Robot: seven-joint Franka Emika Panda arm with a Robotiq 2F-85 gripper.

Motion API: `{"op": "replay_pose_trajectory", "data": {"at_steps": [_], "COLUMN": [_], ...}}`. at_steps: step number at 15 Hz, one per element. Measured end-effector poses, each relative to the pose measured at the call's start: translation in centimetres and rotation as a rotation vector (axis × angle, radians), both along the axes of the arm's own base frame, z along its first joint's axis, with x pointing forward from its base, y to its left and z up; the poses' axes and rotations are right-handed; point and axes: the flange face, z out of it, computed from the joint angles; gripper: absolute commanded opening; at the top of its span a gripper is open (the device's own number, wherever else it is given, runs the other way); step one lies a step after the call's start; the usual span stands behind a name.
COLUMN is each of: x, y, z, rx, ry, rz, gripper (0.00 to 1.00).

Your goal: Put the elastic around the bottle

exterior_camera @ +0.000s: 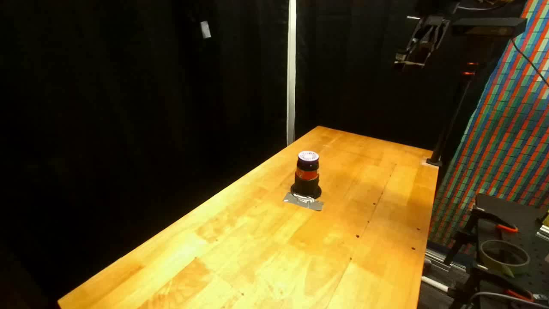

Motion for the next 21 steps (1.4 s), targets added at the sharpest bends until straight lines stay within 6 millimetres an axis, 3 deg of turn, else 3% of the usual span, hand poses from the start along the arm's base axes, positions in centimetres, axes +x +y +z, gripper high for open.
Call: {"op": "replay_pose_trajectory", "data": {"at_steps": [8, 10, 14, 21], "x": [0.1, 1.2, 5.4, 15.7], "y": [0.1, 0.6, 3.3, 6.9], "z": [0.6, 1.1, 1.2, -3.6], "rx": [-0.004, -0.034, -0.119, -0.136], "ry": [-0.006, 0.027, 0.156, 0.263], "rz": [0.005, 0.03, 0.128, 0.311], "gripper": [1.0, 1.0, 1.0, 1.0]}}
